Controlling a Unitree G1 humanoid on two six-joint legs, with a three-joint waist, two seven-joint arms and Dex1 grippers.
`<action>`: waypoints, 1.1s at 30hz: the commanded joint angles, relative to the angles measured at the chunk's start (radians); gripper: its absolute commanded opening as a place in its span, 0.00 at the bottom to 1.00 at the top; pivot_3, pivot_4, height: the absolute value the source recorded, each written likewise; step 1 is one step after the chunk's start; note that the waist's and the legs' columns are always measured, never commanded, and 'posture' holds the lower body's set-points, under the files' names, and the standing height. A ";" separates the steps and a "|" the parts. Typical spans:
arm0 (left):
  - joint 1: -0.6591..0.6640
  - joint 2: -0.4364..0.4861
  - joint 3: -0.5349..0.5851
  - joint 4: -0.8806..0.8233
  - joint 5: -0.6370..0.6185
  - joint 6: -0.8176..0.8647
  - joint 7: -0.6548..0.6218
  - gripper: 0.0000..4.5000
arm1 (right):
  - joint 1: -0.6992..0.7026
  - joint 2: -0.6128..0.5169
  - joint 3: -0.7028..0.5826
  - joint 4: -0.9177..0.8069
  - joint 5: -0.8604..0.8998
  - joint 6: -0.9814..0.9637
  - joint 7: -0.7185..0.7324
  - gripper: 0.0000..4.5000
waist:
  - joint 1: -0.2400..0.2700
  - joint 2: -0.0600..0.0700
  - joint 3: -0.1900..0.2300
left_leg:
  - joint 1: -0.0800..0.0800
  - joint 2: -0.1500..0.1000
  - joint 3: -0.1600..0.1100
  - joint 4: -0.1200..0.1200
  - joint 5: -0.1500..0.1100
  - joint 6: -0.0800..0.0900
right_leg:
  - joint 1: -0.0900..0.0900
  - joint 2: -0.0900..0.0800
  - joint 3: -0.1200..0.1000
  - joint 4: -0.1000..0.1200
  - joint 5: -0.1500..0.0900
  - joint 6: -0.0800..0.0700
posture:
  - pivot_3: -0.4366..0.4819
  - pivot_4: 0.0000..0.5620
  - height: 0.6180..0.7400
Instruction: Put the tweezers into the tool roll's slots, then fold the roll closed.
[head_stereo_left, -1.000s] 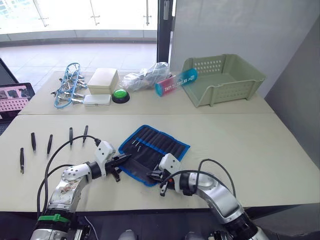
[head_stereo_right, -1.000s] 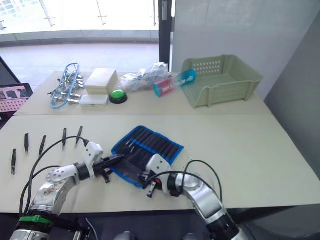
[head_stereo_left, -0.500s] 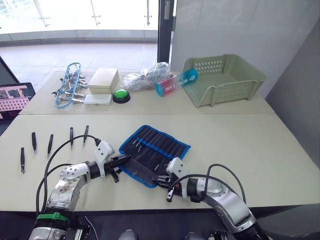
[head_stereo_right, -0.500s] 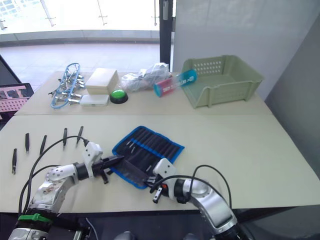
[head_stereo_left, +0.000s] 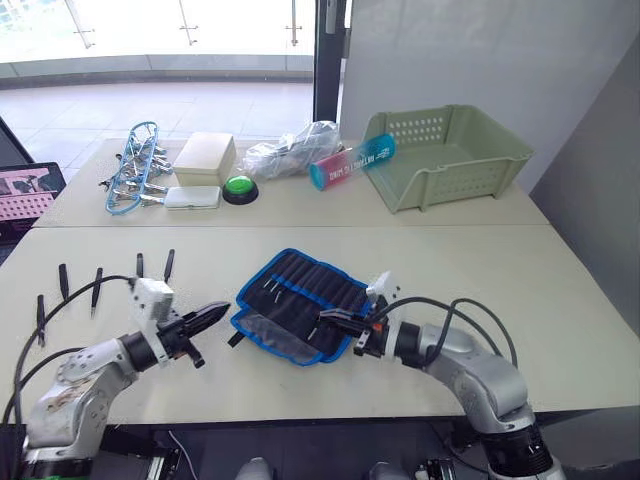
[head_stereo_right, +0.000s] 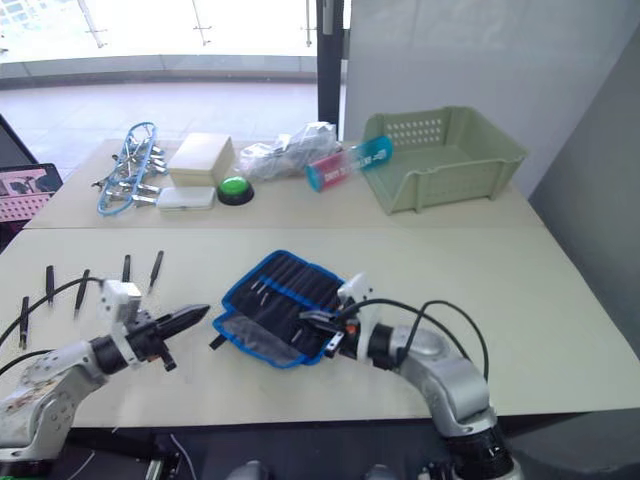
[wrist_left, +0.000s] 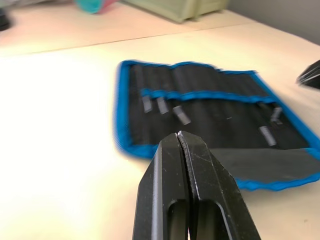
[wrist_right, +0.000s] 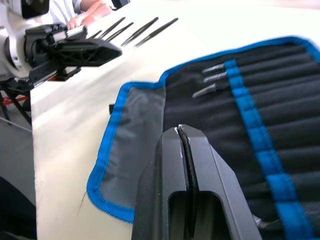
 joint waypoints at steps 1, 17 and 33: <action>0.072 -0.018 0.129 -0.055 -0.012 -0.020 0.078 0.01 | -0.025 -0.026 -0.057 -0.010 0.015 -0.041 -0.002 0.00 | 0.001 0.000 0.000 | 0.000 0.000 0.000 0.000 0.000 0.000 | 0.000 0.000 0.000 -0.001 0.000 0.000 | 0.48 0.27 0.81; 0.354 -0.061 0.540 0.124 -0.022 -0.131 0.150 0.90 | -0.045 -0.117 -0.168 0.170 -0.014 -0.290 0.059 1.00 | 0.000 -0.001 0.001 | 0.000 0.000 0.001 -0.001 0.000 0.000 | 0.000 0.000 0.000 -0.001 0.000 0.000 | 0.48 0.27 0.81; 0.291 0.020 0.483 0.358 0.031 -0.249 0.044 0.99 | 0.056 -0.157 -0.261 0.206 0.042 -0.290 0.060 1.00 | 0.005 -0.004 0.000 | 0.001 0.000 0.001 -0.005 0.000 -0.001 | 0.000 0.000 -0.001 -0.001 0.000 0.000 | 0.48 0.27 0.81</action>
